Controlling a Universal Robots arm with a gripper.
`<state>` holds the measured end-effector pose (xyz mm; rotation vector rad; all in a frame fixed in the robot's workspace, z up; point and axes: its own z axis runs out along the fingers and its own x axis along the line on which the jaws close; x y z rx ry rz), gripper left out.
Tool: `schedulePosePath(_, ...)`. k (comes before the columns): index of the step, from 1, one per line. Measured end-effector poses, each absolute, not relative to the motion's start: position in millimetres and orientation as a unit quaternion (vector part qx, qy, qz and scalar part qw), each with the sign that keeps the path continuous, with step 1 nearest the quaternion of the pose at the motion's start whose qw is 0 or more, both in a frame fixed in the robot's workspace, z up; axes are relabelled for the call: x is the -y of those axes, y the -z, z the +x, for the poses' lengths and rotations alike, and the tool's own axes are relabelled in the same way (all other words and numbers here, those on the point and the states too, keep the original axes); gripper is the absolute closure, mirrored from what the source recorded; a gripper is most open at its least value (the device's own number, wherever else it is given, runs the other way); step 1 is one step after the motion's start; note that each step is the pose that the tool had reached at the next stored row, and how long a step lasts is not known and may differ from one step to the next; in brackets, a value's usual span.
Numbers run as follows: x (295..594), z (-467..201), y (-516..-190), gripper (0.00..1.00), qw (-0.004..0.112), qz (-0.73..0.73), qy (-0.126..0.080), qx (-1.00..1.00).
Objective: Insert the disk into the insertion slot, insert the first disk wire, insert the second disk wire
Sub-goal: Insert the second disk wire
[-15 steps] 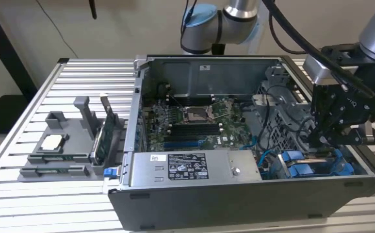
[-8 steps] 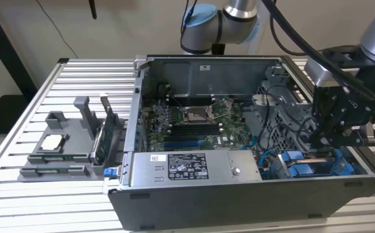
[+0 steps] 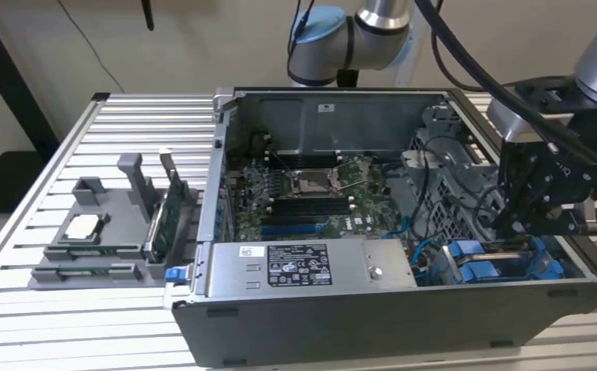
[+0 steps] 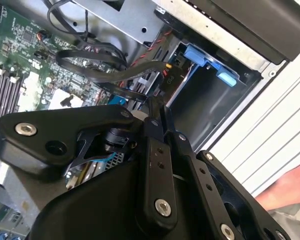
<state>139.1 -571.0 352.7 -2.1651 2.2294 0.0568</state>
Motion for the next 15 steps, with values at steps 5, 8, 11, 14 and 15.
schedulePosePath(5, 571.0, 139.1, -349.4, 0.84, 0.016, -0.697, -0.018, -0.717)
schedulePosePath(8, 571.0, 139.7, -348.1, 0.84, 0.016, -0.697, -0.018, -0.717)
schedulePosePath(11, 571.0, 140.9, -347.1, 0.84, 0.016, -0.697, -0.018, -0.717)
schedulePosePath(14, 571.0, 141.0, -345.9, 0.84, 0.016, -0.697, -0.018, -0.717)
schedulePosePath(15, 571.0, 141.1, -345.7, 0.84, 0.016, -0.697, -0.018, -0.717)
